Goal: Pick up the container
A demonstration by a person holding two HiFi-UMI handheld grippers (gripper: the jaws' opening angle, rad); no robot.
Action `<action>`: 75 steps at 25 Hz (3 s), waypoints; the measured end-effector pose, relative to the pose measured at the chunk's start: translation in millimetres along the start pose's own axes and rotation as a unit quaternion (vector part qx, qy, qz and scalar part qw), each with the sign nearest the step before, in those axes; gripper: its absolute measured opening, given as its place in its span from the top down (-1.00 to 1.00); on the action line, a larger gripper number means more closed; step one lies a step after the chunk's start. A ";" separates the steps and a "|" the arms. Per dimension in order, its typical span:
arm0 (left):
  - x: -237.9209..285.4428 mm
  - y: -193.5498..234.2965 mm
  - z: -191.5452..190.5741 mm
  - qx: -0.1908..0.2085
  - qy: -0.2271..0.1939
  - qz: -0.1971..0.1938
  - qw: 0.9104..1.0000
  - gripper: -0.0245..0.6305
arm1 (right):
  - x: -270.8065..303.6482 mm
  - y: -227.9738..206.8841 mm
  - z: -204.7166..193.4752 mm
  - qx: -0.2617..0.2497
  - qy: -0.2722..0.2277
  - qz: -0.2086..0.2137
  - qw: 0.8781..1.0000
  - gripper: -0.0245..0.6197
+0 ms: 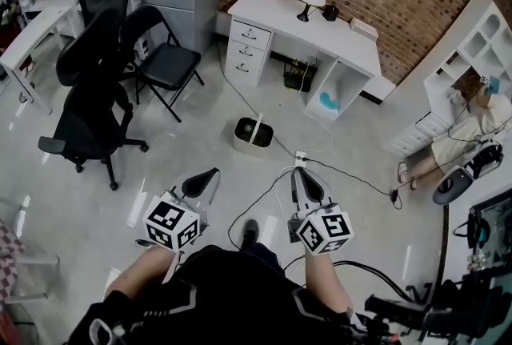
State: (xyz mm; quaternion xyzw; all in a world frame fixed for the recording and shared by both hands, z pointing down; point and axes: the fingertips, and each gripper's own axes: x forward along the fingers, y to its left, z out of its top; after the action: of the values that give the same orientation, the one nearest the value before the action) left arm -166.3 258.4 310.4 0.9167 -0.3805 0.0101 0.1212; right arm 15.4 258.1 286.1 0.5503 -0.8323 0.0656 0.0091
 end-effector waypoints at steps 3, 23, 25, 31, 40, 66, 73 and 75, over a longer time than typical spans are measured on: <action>26.6 1.6 6.2 -0.003 -0.002 0.011 1.000 0.90 | 14.1 -24.5 1.9 0.003 0.001 0.013 1.000 0.90; 207.3 -20.0 34.9 -0.018 0.022 0.065 0.997 0.90 | 66.2 -206.5 15.9 0.029 0.005 0.060 0.998 0.90; 216.3 -17.3 34.4 -0.017 0.032 0.073 0.997 0.90 | 71.8 -221.9 12.4 0.039 0.007 0.056 0.998 0.90; 233.9 -0.8 28.1 -0.005 0.045 0.080 0.996 0.90 | 95.6 -233.1 2.5 0.043 0.015 0.068 0.997 0.90; 278.7 44.5 29.4 -0.018 0.034 0.052 0.998 0.90 | 153.6 -236.4 5.9 0.021 0.029 0.071 0.997 0.90; 392.4 275.9 39.3 -0.024 0.067 -0.024 0.997 0.90 | 392.3 -250.3 -13.1 0.015 0.088 -0.025 0.996 0.89; 430.6 289.8 14.3 -0.038 0.101 -0.026 0.994 0.90 | 422.8 -277.3 -49.0 0.025 0.139 -0.022 0.990 0.88; 444.3 290.8 -6.3 -0.042 0.115 -0.026 0.992 0.90 | 432.2 -289.5 -70.9 0.030 0.156 -0.013 0.987 0.77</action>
State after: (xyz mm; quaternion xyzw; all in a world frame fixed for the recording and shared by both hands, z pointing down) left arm -54.0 -247.1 428.1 0.9132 -0.3400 0.0966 0.2029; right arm 106.6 -240.6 422.9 0.5443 -0.8110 0.1757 0.1231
